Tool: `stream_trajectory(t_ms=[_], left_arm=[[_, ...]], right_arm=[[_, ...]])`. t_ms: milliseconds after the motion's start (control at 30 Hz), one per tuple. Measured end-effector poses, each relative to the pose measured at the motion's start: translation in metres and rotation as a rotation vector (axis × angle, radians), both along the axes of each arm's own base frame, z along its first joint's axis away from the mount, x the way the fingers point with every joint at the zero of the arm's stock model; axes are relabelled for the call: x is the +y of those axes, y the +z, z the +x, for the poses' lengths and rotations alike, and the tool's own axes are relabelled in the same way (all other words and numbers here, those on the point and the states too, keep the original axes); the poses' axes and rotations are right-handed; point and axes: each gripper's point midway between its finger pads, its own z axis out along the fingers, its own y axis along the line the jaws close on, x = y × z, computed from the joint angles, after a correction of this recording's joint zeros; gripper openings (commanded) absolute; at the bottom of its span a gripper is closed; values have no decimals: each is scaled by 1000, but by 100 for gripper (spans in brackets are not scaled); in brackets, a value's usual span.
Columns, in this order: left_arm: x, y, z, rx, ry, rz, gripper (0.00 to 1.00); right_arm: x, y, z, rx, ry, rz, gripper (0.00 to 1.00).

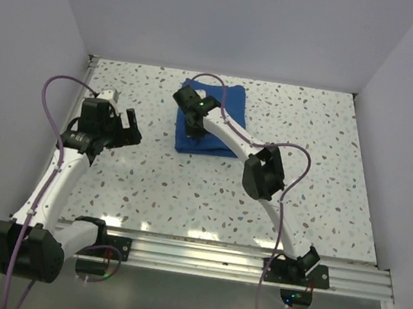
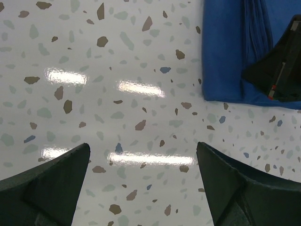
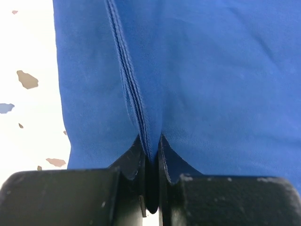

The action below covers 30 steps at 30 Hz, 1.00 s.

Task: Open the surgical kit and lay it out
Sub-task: Open the surgical kit at the center of the board.

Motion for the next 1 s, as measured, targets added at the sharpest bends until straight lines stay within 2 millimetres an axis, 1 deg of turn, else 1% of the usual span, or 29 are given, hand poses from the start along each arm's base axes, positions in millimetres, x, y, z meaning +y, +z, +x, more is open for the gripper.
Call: stream_trajectory(t_ms=[67, 100, 133, 167, 200, 233, 300, 367, 400, 467, 500, 533, 567, 600, 633, 667, 700, 733, 800, 900, 933, 967, 1000], left_arm=[[1, 0, 0, 0, 3, 2, 100], [1, 0, 0, -1, 4, 4, 100], [1, 0, 1, -1, 5, 5, 100], [1, 0, 1, -1, 6, 5, 100], [2, 0, 1, -1, 9, 7, 100], [2, 0, 1, -3, 10, 8, 100], [3, 3, 3, -11, 15, 11, 100], [4, 11, 8, -31, 23, 14, 100], [4, 15, 10, -39, 28, 15, 100], [2, 23, 18, -63, 36, 15, 100], [0, 25, 22, -71, 35, 15, 100], [-4, 27, 25, -78, 27, 16, 100], [-10, 29, 29, -83, 20, 18, 100], [-17, 29, 32, -83, 5, 18, 100], [-29, 28, 36, -76, -18, 21, 100], [-41, 27, 41, -67, -43, 29, 100], [-55, 24, 46, -53, -71, 34, 100], [-67, 22, 50, -43, -93, 37, 100], [-99, 10, 60, -4, -141, 57, 100], [-146, -6, 74, 44, -200, 99, 100], [-166, -11, 80, 58, -221, 119, 100], [-181, -12, 87, 60, -236, 130, 100], [-203, -18, 95, 66, -259, 148, 100]], right_arm=[[-6, 7, 0, -2, -9, -1, 0], [-13, 14, 0, -5, -19, 1, 0], [-23, 23, 0, -8, -33, 1, 0], [-38, 33, 0, -10, -55, 6, 0], [-50, 49, -4, -19, -70, 14, 0], [-72, 61, 4, -31, -111, 24, 0], [-119, 98, 14, -81, -198, 55, 0], [-180, 137, 26, -159, -317, 74, 0], [-212, 152, 30, -194, -381, 72, 0], [-264, 165, 31, -232, -487, 55, 0], [-285, 163, 27, -225, -527, 42, 0], [-301, 157, 23, -210, -560, 20, 1], [-313, 147, 19, -188, -584, -3, 43], [-321, 137, 15, -165, -600, -17, 70], [-330, 125, 11, -136, -614, -38, 93], [-340, 114, 6, -102, -632, -63, 99], [-350, 104, 2, -71, -649, -85, 98], [-359, 99, -1, -51, -666, -101, 98], [-383, 89, -5, -16, -727, -122, 98], [-411, 84, -11, 8, -810, -128, 98], [-418, 85, -13, 9, -832, -126, 98], [-420, 85, -14, 9, -842, -121, 98], [-421, 87, -14, 6, -849, -114, 98]])
